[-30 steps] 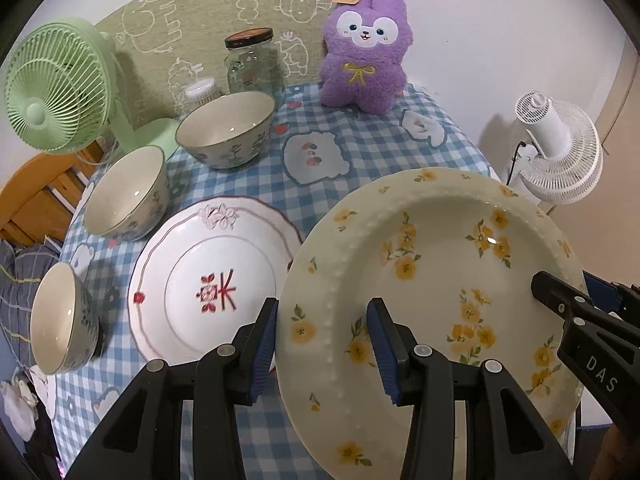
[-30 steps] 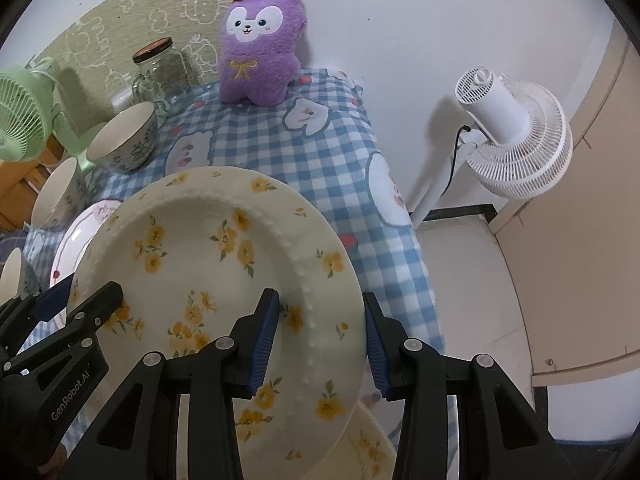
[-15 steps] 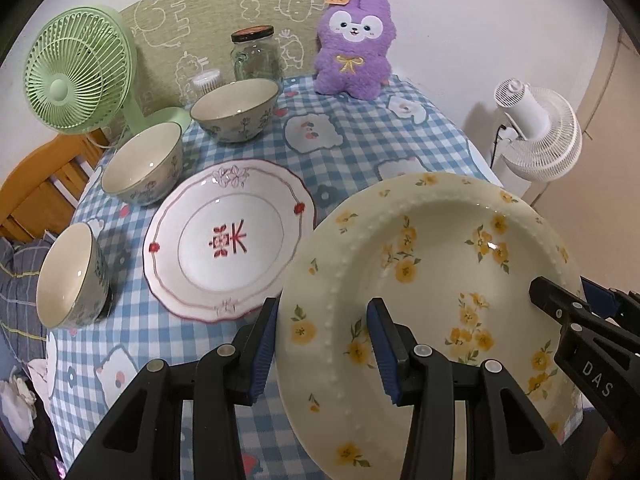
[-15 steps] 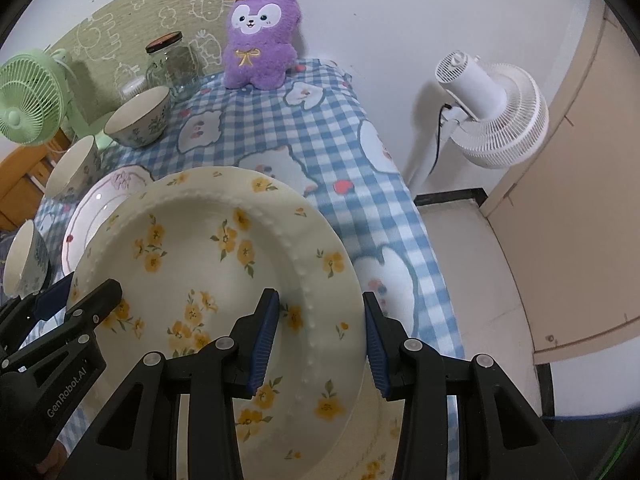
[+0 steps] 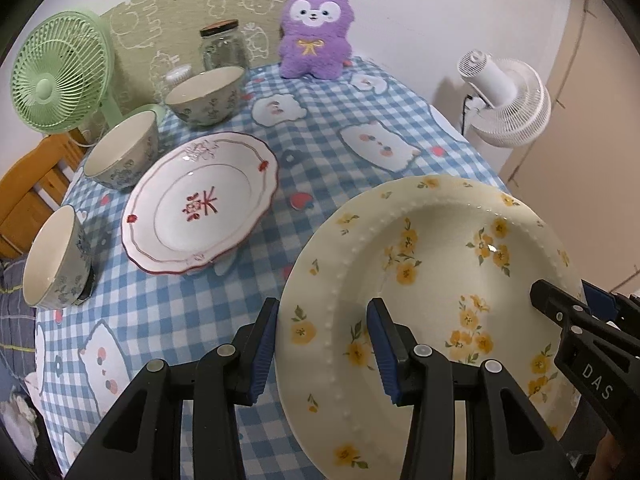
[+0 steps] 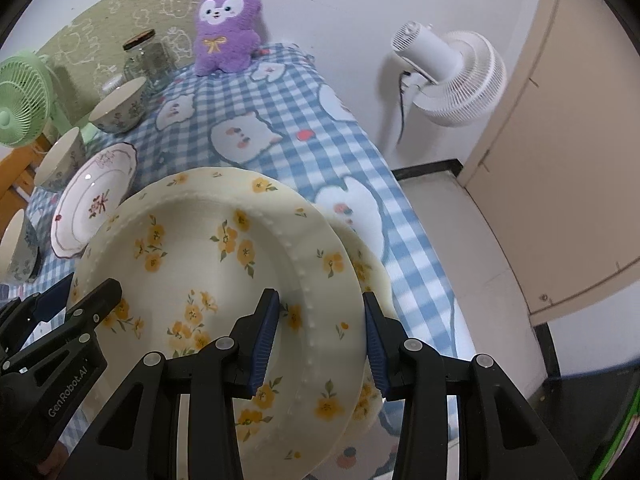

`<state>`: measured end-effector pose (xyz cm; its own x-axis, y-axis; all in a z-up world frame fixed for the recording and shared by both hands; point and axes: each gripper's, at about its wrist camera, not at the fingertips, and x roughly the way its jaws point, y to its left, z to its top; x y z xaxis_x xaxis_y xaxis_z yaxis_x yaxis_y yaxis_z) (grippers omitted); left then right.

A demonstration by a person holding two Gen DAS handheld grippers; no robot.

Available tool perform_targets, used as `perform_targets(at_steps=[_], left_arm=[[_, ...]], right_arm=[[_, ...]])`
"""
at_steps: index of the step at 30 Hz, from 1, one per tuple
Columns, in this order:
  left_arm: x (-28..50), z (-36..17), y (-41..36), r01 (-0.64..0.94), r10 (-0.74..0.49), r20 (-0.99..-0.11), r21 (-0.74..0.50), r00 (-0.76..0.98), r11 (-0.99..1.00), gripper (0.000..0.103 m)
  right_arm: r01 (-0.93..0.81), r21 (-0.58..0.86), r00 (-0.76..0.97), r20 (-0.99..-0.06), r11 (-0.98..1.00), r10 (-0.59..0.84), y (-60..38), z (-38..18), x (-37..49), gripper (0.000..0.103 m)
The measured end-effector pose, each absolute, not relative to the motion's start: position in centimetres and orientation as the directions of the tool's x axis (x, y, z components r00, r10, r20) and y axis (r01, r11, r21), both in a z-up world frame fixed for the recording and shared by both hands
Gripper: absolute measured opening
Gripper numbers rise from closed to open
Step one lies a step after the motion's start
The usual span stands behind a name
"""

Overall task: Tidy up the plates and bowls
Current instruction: 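Lower the yellow-flowered plate onto the other yellow-flowered plate with both grippers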

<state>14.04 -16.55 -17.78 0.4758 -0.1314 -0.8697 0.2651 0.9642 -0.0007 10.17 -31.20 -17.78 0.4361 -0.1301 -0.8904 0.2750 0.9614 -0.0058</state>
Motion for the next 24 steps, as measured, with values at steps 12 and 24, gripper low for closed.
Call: perform_targets(at_steps=[12,24], left_arm=[[13.2,-19.4,-18.0,0.315,-0.139,-0.881,0.012,0.452,0.949,0.045],[13.8,-20.6,-18.7,0.305,-0.134,-0.893,0.004,0.429,0.952,0.045]], right_arm=[[0.323,-0.014,0.409,-0.900,0.946,-0.153,-32.2,-19.1,9.0,0.044],[0.312,-0.031,0.388,-0.908,0.949,-0.158,-32.8,-20.1,9.9,0.044]])
